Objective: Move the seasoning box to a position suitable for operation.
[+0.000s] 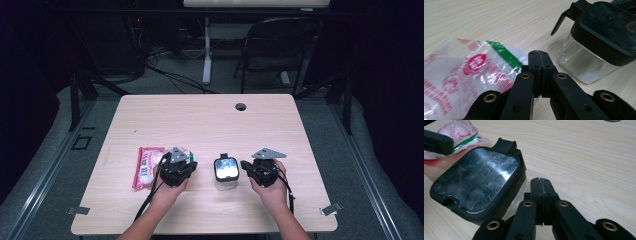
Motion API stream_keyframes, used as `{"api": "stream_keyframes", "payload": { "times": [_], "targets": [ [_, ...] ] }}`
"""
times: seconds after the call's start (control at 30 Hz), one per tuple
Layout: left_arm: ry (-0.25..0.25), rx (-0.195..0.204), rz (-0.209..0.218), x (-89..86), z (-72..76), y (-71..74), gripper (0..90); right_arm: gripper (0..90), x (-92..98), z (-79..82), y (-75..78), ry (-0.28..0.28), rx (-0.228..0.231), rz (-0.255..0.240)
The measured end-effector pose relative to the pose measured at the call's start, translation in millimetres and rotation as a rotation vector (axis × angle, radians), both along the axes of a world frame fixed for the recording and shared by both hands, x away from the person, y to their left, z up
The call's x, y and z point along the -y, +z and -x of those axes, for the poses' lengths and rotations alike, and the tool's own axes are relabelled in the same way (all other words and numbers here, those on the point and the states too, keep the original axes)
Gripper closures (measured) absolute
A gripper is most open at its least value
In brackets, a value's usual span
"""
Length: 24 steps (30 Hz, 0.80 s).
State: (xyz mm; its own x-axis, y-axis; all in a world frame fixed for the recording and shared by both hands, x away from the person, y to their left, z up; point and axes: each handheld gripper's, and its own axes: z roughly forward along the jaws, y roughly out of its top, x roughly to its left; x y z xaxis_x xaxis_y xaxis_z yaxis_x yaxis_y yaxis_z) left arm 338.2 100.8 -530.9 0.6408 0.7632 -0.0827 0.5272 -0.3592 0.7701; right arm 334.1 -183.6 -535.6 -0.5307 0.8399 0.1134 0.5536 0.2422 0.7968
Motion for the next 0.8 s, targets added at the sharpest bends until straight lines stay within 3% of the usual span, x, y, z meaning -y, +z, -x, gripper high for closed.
{"api": "stream_keyframes", "payload": {
  "times": [0.2,0.3,0.43,0.8],
  "targets": [
    [-0.011,0.003,0.005,14.8,-4.4,1.5,90.0,90.0,-8.1,-6.0,-4.1,0.000,0.021,0.040],
    [-0.010,-0.006,0.010,23.6,-6.7,4.2,90.0,90.0,-6.3,-7.7,-3.8,-0.003,-0.002,0.021],
    [-0.031,-0.005,-0.029,36.5,-5.0,2.2,90.0,90.0,-8.9,-3.7,-2.2,0.011,0.012,0.018],
    [-0.047,-0.002,-0.046,44.7,-3.0,1.1,90.0,90.0,-12.3,2.5,-1.0,0.008,0.007,0.047]
  ]
}}
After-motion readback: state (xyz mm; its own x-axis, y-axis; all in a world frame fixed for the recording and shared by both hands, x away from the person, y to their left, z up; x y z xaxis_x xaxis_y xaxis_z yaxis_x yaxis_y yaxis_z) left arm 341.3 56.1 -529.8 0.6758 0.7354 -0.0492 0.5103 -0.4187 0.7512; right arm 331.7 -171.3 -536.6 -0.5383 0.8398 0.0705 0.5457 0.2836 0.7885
